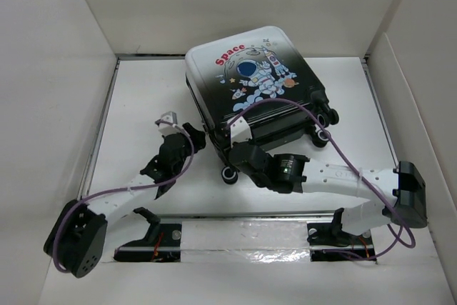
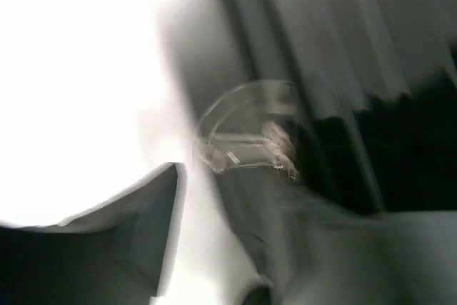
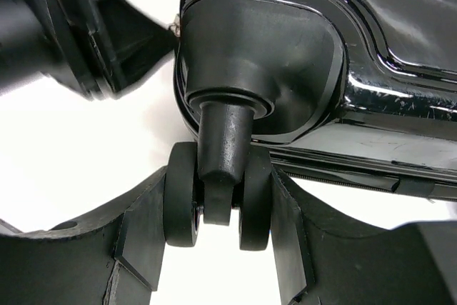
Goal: Pack the luggage
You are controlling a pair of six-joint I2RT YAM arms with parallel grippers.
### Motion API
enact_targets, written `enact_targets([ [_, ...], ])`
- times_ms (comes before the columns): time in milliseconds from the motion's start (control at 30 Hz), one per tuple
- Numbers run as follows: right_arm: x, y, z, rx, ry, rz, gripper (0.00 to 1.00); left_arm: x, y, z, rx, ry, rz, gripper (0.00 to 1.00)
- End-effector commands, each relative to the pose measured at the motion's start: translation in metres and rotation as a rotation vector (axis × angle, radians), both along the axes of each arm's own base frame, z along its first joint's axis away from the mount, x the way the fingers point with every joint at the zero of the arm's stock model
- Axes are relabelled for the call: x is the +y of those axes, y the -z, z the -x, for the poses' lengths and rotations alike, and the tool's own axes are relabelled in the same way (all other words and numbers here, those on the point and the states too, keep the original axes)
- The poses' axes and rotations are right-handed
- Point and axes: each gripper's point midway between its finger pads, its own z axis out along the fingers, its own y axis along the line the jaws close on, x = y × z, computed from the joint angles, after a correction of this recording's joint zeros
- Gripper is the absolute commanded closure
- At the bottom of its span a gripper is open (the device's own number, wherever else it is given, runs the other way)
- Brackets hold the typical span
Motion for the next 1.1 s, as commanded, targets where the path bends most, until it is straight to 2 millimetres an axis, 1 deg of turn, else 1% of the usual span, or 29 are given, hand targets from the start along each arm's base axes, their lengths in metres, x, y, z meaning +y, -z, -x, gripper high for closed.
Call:
enact_targets([
  [0,0.032,-0.014,0.039,0.026,-0.205,-0.012,1.0,0.056,-0.081,-0.023,-0.2,-0.326,0.158,0.47],
  [33,0.037,-0.015,0.039,0.022,-0.215,-0.014,1.0,0.054,-0.093,-0.017,-0.229,-0.309,0.187,0.35],
  [67,0.046,-0.02,0.044,0.022,-0.244,-0.031,0.99,0.053,-0.106,-0.009,-0.26,-0.284,0.229,0.29],
  [100,0.058,-0.037,0.047,0.004,-0.269,-0.082,0.99,0.06,-0.138,0.004,-0.342,-0.276,0.304,0.24],
  [167,0.074,-0.05,0.056,-0.01,-0.328,-0.125,0.99,0.066,-0.161,0.019,-0.389,-0.258,0.327,0.01],
  [200,0.084,-0.06,0.062,-0.023,-0.355,-0.164,0.99,0.073,-0.192,0.031,-0.453,-0.252,0.373,0.01],
  [267,0.095,-0.077,0.068,-0.035,-0.391,-0.199,0.97,0.074,-0.203,0.044,-0.45,-0.219,0.379,0.01],
  [300,0.1,-0.077,0.067,-0.035,-0.397,-0.193,0.92,0.077,-0.225,0.055,-0.492,-0.199,0.412,0.01],
  [333,0.106,-0.086,0.072,-0.044,-0.413,-0.203,0.74,0.076,-0.241,0.067,-0.521,-0.153,0.43,0.01],
  [367,0.107,-0.094,0.072,-0.052,-0.414,-0.216,0.63,0.071,-0.238,0.068,-0.509,-0.128,0.415,0.01],
  [400,0.109,-0.1,0.078,-0.063,-0.425,-0.22,0.52,0.074,-0.257,0.079,-0.548,-0.107,0.436,0.01],
  [433,0.111,-0.109,0.089,-0.077,-0.445,-0.236,0.35,0.074,-0.258,0.083,-0.538,-0.089,0.417,0.01],
  [467,0.11,-0.12,0.094,-0.096,-0.451,-0.254,0.28,0.071,-0.263,0.089,-0.54,-0.057,0.406,0.01],
  [500,0.106,-0.129,0.096,-0.114,-0.437,-0.269,0.2,0.075,-0.278,0.097,-0.565,-0.048,0.396,0.01],
  [533,0.098,-0.148,0.105,-0.134,-0.453,-0.303,0.0,0.075,-0.274,0.099,-0.539,-0.037,0.362,0.01],
  [600,0.086,-0.167,0.113,-0.15,-0.471,-0.343,0.0,0.075,-0.287,0.109,-0.554,0.002,0.32,0.01],
  [633,0.07,-0.187,0.113,-0.167,-0.466,-0.391,0.0,0.075,-0.281,0.11,-0.523,0.004,0.291,0.01],
  [700,0.05,-0.197,0.117,-0.188,-0.439,-0.434,0.0,0.076,-0.286,0.116,-0.528,0.027,0.267,0.01],
  [733,0.037,-0.202,0.114,-0.199,-0.414,-0.456,0.0,0.076,-0.285,0.117,-0.527,0.031,0.246,0.01],
  [767,0.012,-0.219,0.11,-0.208,-0.379,-0.519,0.0,0.077,-0.279,0.119,-0.509,0.034,0.227,0.01],
  [800,-0.003,-0.209,0.101,-0.216,-0.313,-0.51,0.0,0.079,-0.279,0.121,-0.511,0.033,0.219,0.01],
  [833,-0.016,-0.209,0.098,-0.221,-0.285,-0.524,0.0,0.081,-0.277,0.123,-0.509,0.031,0.21,0.01],
  [867,-0.041,-0.221,0.096,-0.222,-0.259,-0.592,0.0,0.084,-0.271,0.123,-0.498,0.023,0.185,0.01],
  [900,-0.056,-0.22,0.089,-0.233,-0.206,-0.611,0.0,0.088,-0.27,0.127,-0.507,0.016,0.183,0.01],
  [933,-0.065,-0.203,0.086,-0.231,-0.176,-0.595,0.0,0.091,-0.267,0.128,-0.506,0.008,0.175,0.01],
  [967,-0.076,-0.199,0.083,-0.222,-0.139,-0.623,0.0,0.093,-0.263,0.13,-0.507,0.007,0.156,0.01],
  [1000,-0.101,-0.201,0.076,-0.222,-0.063,-0.674,0.0,0.096,-0.264,0.135,-0.524,0.008,0.154,0.01],
  [1033,-0.109,-0.185,0.07,-0.221,-0.028,-0.662,0.0,0.097,-0.264,0.137,-0.531,0.01,0.149,0.01],
  [1067,-0.115,-0.181,0.068,-0.214,-0.008,-0.684,0.0,0.097,-0.264,0.14,-0.539,0.021,0.142,0.01],
])
